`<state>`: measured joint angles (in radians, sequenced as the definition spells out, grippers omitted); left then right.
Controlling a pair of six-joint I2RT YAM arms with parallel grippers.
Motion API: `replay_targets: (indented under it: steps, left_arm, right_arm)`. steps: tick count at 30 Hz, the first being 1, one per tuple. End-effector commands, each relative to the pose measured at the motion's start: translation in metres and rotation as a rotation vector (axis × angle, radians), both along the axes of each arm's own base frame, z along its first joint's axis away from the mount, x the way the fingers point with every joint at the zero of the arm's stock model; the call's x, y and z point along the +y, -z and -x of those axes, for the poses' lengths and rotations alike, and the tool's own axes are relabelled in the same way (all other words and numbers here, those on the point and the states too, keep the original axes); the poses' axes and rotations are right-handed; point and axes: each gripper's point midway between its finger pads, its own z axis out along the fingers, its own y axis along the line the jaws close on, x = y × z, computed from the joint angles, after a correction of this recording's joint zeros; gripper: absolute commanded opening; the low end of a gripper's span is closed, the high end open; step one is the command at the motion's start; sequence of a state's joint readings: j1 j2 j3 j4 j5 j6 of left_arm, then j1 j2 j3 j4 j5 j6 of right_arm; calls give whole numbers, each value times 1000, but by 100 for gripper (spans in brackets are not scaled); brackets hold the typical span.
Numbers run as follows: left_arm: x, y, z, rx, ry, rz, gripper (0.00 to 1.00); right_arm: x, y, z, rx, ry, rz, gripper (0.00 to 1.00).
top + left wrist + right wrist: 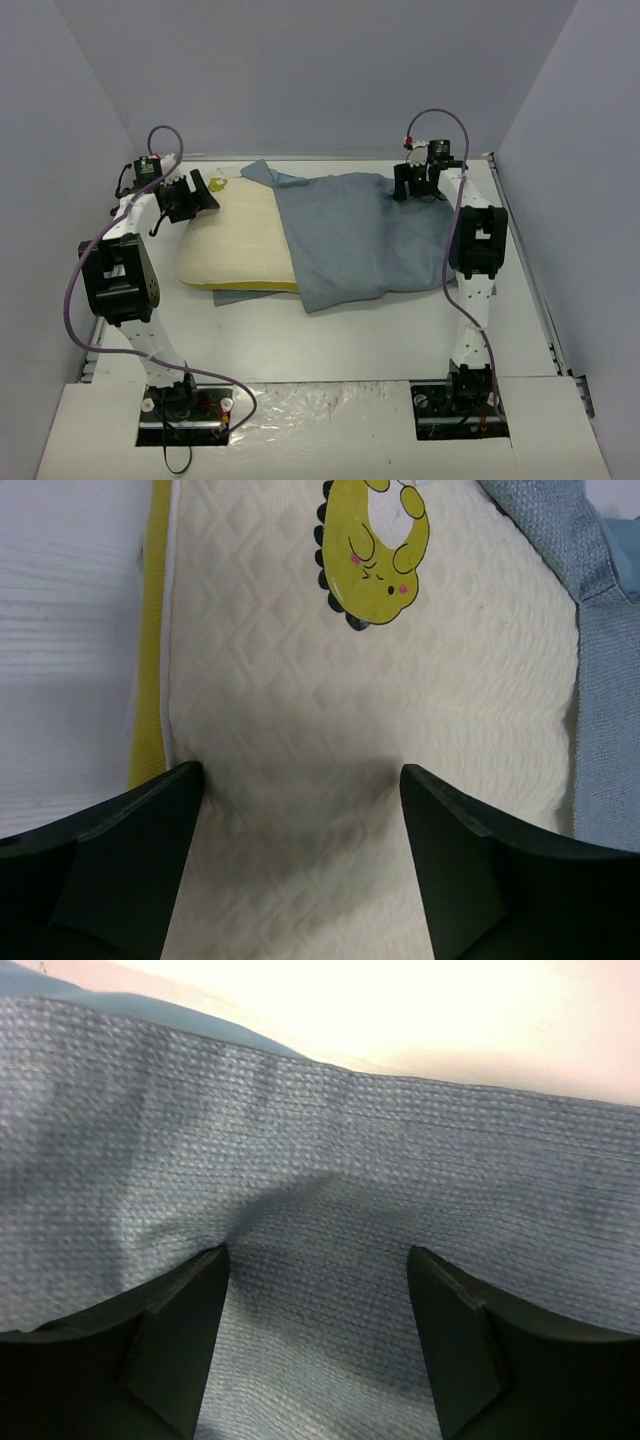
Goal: Remove the pillowcase from the pillow
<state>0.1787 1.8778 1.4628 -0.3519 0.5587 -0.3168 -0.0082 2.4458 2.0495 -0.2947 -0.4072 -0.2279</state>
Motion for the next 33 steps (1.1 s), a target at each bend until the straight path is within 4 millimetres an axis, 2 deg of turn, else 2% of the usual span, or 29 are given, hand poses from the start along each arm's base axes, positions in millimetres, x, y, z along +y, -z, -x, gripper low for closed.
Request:
replay_targets:
  steps: [1,2,3,5,6,7,8,9,10,11,12,13,14,16,17,18,19,20,21,22,24,25,27,28,29,30,31,32,33]
  left_arm:
    - [-8,-10,-10,-56,40,31,75]
    - [-9,-5,-10,-46,45,40,73]
    - [-12,-2,-10,-39,48,45,65]
    - [-14,4,-9,-30,56,55,56]
    - [-16,6,-8,-27,57,63,44]
    - [-16,6,-8,-28,57,67,40]
    - [-17,5,-8,-34,58,69,35]
    - [-18,3,-8,-37,57,74,25]
    - [-17,-2,-8,-50,55,72,21]
    - [-18,-6,-7,-56,55,70,18]
    - [-16,-10,-7,-63,47,65,12]
    - [-13,-18,-5,-80,36,55,10]
    - [-8,-23,-5,-90,13,34,8]
    - [4,-38,-1,-121,-27,2,3]
    - [9,-44,1,-132,-51,-10,2]
    - [17,-49,3,-142,-83,-26,2]
    - [26,-66,5,-184,-112,-38,2]
    - [30,-68,9,-187,-140,-38,2]
    - [36,-85,13,-230,-164,-55,2]
    - [40,-91,15,-247,-181,-62,2]
    - [43,-99,22,-268,-204,-76,2]
    - [43,-113,26,-309,-208,-84,2]
    - [38,-126,30,-355,-203,-67,2]
    - [35,-129,31,-369,-194,-60,2]
    - [29,-132,31,-381,-172,-47,2]
    - [26,-130,33,-383,-162,-45,2]
    - [24,-131,33,-388,-151,-48,2]
    - [23,-130,33,-391,-140,-56,2]
    - [21,-129,33,-388,-134,-57,2]
  right_arm:
    - [-6,0,-3,2,7,24,66]
    - [-3,2,-2,6,1,24,60]
    - [-2,5,1,15,-7,22,45]
    - [2,3,4,19,-16,4,23]
    - [3,7,9,34,-23,-5,9]
    - [7,5,11,34,-34,-21,3]
    - [9,2,13,32,-42,-29,0]
    - [9,-4,17,30,-48,-39,0]
    - [11,-11,19,20,-58,-59,0]
    - [7,-30,19,-10,-58,-68,0]
    - [3,-33,23,-9,-54,-77,0]
    - [0,-42,24,-23,-50,-86,0]
    - [-10,-67,23,-73,-38,-99,0]
    - [-23,-77,31,-84,-16,-112,0]
    - [-30,-97,33,-123,-8,-116,0]
    - [-46,-102,36,-131,18,-114,0]
    - [-52,-101,43,-124,29,-114,0]
    - [-60,-113,47,-148,33,-101,0]
    - [-75,-115,52,-153,55,-96,0]
    - [-82,-117,60,-152,66,-94,0]
    - [-94,-118,68,-156,76,-93,0]
    - [-104,-122,72,-165,92,-88,0]
    - [-103,-116,81,-160,55,-84,0]
    - [-90,-117,84,-166,-4,-103,9]
    - [-72,-113,100,-123,-102,-135,47]
    - [-56,-112,108,-119,-202,-137,58]
    - [-41,-112,115,-168,-396,-76,67]
    - [-8,-109,132,-141,-534,-55,78]
    - [7,-107,139,-161,-627,-19,83]
